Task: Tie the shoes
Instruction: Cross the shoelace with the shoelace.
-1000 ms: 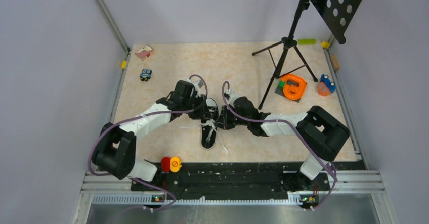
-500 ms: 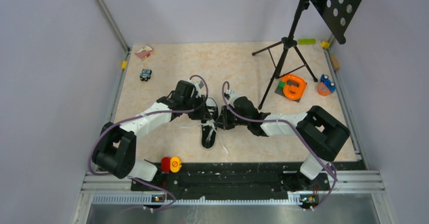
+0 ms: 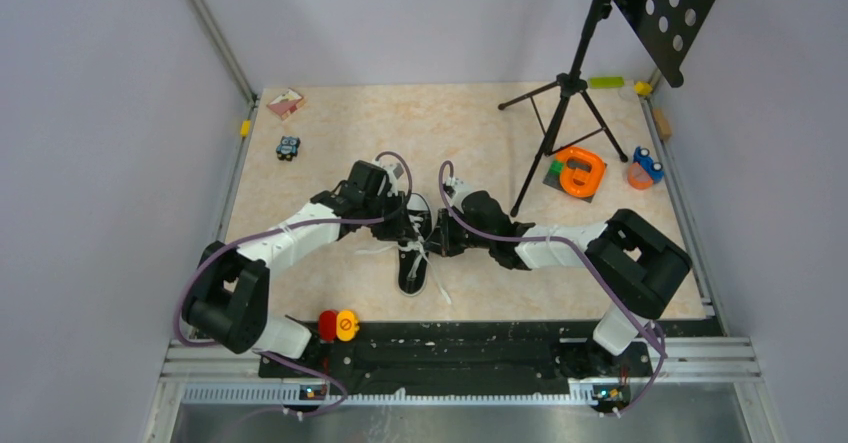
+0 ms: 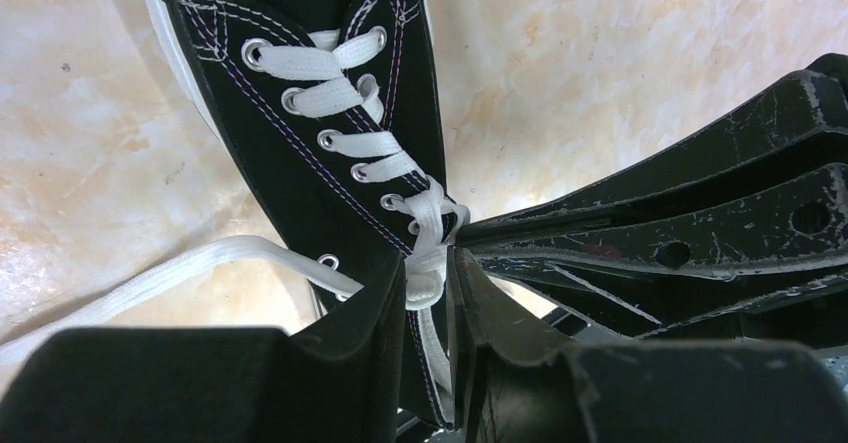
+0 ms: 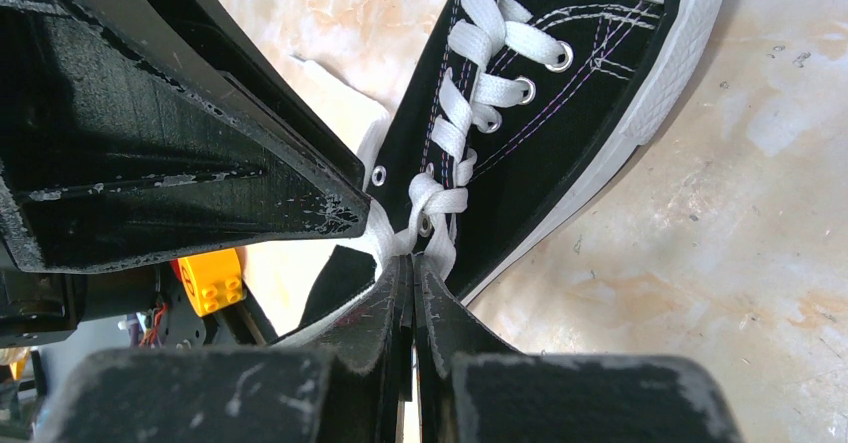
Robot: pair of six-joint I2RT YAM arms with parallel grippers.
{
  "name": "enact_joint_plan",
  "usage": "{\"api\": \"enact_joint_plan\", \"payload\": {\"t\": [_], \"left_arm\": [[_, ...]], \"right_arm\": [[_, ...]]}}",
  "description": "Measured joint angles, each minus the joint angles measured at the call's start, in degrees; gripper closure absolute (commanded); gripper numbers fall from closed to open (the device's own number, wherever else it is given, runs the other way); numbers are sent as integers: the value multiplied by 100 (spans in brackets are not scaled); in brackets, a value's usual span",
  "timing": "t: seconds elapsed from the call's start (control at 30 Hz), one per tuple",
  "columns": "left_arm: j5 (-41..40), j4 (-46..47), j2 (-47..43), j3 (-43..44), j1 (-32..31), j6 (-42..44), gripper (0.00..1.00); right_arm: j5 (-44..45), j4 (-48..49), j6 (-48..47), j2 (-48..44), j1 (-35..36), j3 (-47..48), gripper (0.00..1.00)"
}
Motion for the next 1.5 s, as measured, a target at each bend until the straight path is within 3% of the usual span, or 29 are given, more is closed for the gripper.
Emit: {"api": "enact_joint_plan", "payload": {"t": [0.6,0.93,1.07,1.5], "left_arm": [[-76,-72,0,20,-22,-2,68],[-59,-70,0,22,-22,-7,81],[-46,-70,0,22,-22,-4,100],[-68,-68,-20,22,-22,20,100]], "right_arm": [[0,0,0,0,0,0,100],[2,0,0,0,0,0,100],[2,0,0,0,2,0,100],[66,4,4,-83,0,-22,100]]}}
